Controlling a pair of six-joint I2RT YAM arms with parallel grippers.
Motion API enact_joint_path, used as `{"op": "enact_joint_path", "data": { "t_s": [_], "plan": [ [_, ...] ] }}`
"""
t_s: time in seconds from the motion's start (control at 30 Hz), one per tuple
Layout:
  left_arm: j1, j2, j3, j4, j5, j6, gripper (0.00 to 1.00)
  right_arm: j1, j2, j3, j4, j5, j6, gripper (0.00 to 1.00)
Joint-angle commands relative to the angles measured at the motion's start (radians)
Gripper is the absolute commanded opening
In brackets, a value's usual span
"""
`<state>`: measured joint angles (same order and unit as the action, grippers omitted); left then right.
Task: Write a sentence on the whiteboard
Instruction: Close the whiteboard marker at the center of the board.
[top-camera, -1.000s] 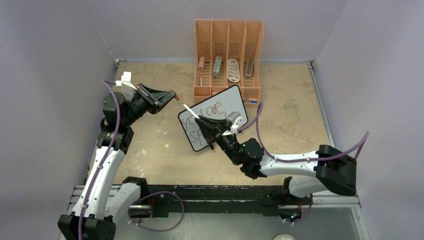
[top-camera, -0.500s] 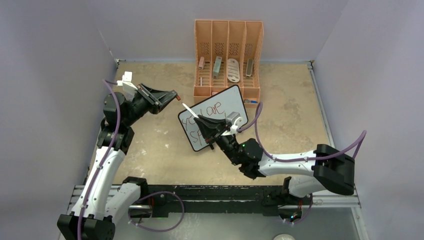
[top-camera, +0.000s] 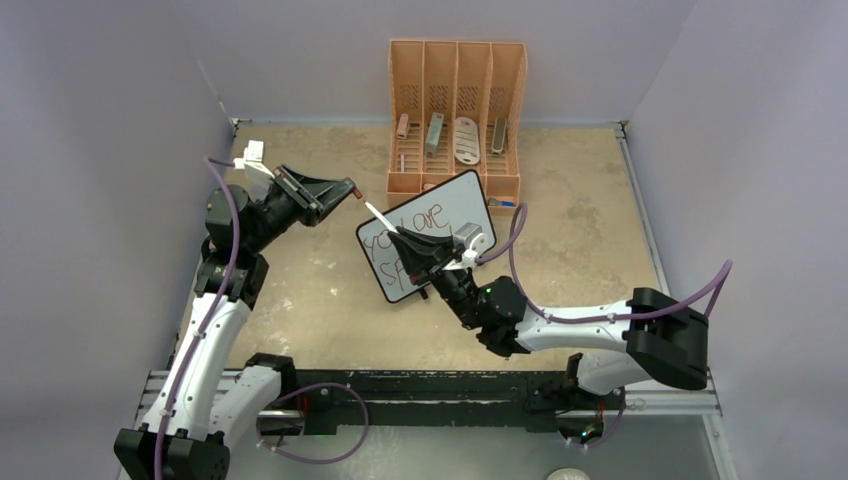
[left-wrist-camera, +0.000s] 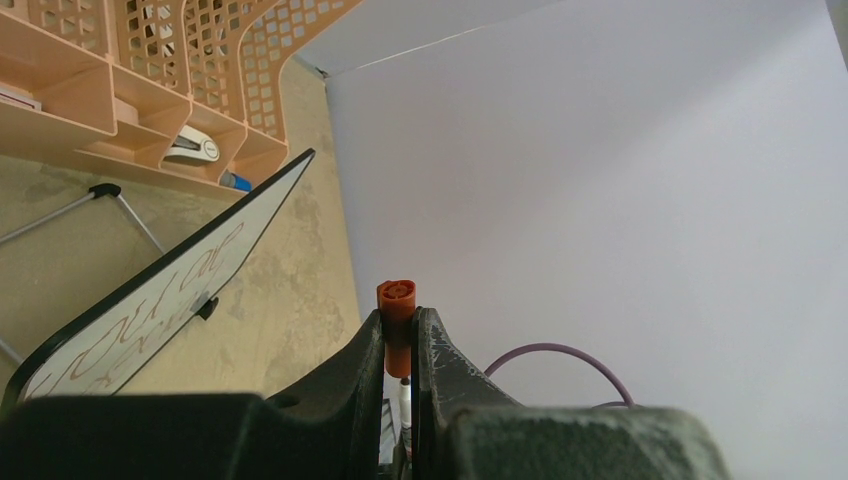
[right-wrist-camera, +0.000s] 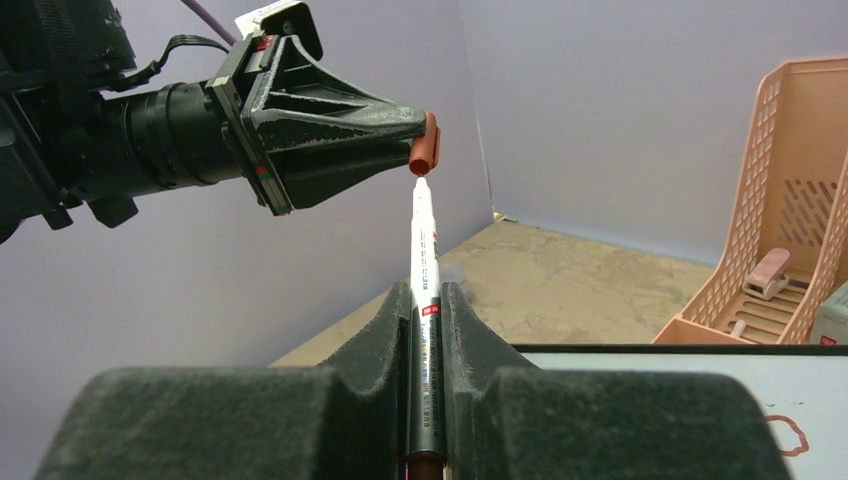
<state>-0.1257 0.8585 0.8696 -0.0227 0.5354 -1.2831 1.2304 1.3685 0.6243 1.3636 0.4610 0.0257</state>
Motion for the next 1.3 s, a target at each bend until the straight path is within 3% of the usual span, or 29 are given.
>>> {"op": "enact_joint_path", "data": {
  "t_s": [0.0, 1.27],
  "plan": [
    [-0.008, -0.018, -0.001, 0.057, 0.02, -0.014, 0.0, 0.004, 0.006, 0.048, 0.083, 0.031, -0.02, 0.0],
    [-0.041, -0.013, -0.012, 0.076, 0.026, -0.026, 0.0, 0.004, 0.029, 0.069, 0.1, 0.036, -0.042, 0.0]
  ]
}}
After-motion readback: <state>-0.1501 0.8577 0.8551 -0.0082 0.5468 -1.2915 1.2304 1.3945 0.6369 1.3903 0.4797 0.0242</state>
